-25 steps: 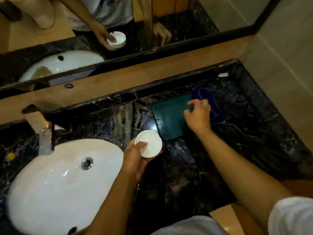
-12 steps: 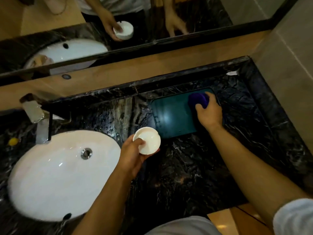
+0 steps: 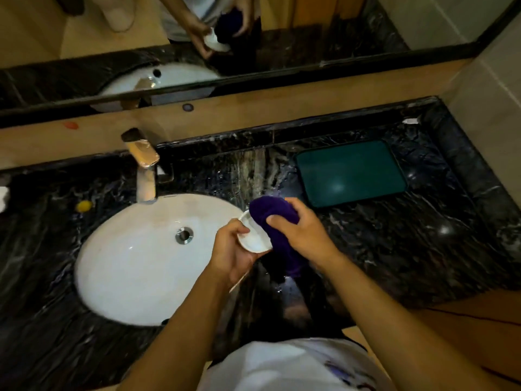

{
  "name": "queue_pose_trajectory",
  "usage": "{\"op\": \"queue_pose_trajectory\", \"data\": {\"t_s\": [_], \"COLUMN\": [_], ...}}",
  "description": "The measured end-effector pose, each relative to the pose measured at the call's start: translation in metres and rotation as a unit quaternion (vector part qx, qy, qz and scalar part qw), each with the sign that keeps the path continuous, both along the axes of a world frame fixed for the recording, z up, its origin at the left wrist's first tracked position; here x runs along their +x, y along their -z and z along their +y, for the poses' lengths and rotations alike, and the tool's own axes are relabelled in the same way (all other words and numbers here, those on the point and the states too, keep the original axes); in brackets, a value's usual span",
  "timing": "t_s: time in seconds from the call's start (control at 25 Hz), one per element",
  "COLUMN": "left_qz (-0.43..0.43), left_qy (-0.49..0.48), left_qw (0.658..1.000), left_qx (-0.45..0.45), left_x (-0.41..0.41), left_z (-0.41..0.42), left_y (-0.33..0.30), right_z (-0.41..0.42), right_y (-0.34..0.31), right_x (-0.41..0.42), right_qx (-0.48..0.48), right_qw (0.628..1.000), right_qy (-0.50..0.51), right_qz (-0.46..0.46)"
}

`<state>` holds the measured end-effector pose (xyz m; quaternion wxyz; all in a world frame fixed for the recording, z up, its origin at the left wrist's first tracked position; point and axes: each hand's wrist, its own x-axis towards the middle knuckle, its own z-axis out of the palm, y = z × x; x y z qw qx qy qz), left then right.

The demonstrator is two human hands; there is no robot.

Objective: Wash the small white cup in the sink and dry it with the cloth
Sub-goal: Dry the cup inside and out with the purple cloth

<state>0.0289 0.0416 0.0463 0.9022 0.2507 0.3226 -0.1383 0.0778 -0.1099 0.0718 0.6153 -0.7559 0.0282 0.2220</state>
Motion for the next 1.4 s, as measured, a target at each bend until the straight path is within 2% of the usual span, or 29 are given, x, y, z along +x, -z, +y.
{"op": "queue_pose_trajectory", "data": {"t_s": [0.08, 0.2, 0.32, 0.4, 0.52, 0.64, 0.84, 0.96, 1.08, 1.2, 1.28, 1.4], "left_qz": [-0.022, -0.023, 0.027, 0.041, 0.041, 0.041, 0.020, 0.007, 0.003, 0.015, 0.024, 0.040], "left_qy": [-0.012, 0.006, 0.008, 0.010, 0.031, 0.037, 0.058, 0.059, 0.072, 0.079, 0.078, 0.068], "left_qw": [0.999, 1.000, 0.993, 0.981, 0.959, 0.954, 0.951, 0.949, 0.941, 0.936, 0.933, 0.929], "left_qx": [-0.023, 0.016, 0.115, 0.188, 0.279, 0.295, 0.302, 0.310, 0.330, 0.342, 0.351, 0.361], "left_x": [-0.020, -0.045, -0.059, -0.066, -0.076, -0.082, -0.085, -0.079, -0.074, -0.069, -0.065, -0.058], "left_z": [0.026, 0.057, 0.071, 0.071, 0.070, 0.076, 0.094, 0.097, 0.093, 0.078, 0.068, 0.060], "left_y": [0.000, -0.002, 0.002, 0.002, -0.005, -0.020, -0.047, -0.067, -0.075, -0.077, -0.076, -0.077], "right_z": [0.023, 0.058, 0.091, 0.107, 0.117, 0.114, 0.105, 0.098, 0.090, 0.086, 0.088, 0.094], "right_y": [-0.004, -0.007, -0.008, -0.008, -0.011, -0.019, -0.041, -0.055, -0.075, -0.094, -0.100, -0.095], "right_x": [-0.020, -0.050, -0.073, -0.081, -0.092, -0.093, -0.088, -0.082, -0.070, -0.058, -0.057, -0.066], "right_qx": [-0.102, -0.252, -0.345, -0.360, -0.298, -0.158, -0.008, -0.006, -0.068, -0.200, -0.304, -0.405], "right_qw": [0.991, 0.942, 0.907, 0.908, 0.943, 0.979, 0.967, 0.938, 0.905, 0.853, 0.823, 0.806], "right_qy": [-0.057, -0.141, -0.146, -0.122, -0.070, -0.090, -0.229, -0.310, -0.382, -0.442, -0.435, -0.356], "right_qz": [-0.066, -0.172, -0.194, -0.177, -0.128, -0.091, -0.109, -0.154, -0.173, -0.191, -0.202, -0.243]}}
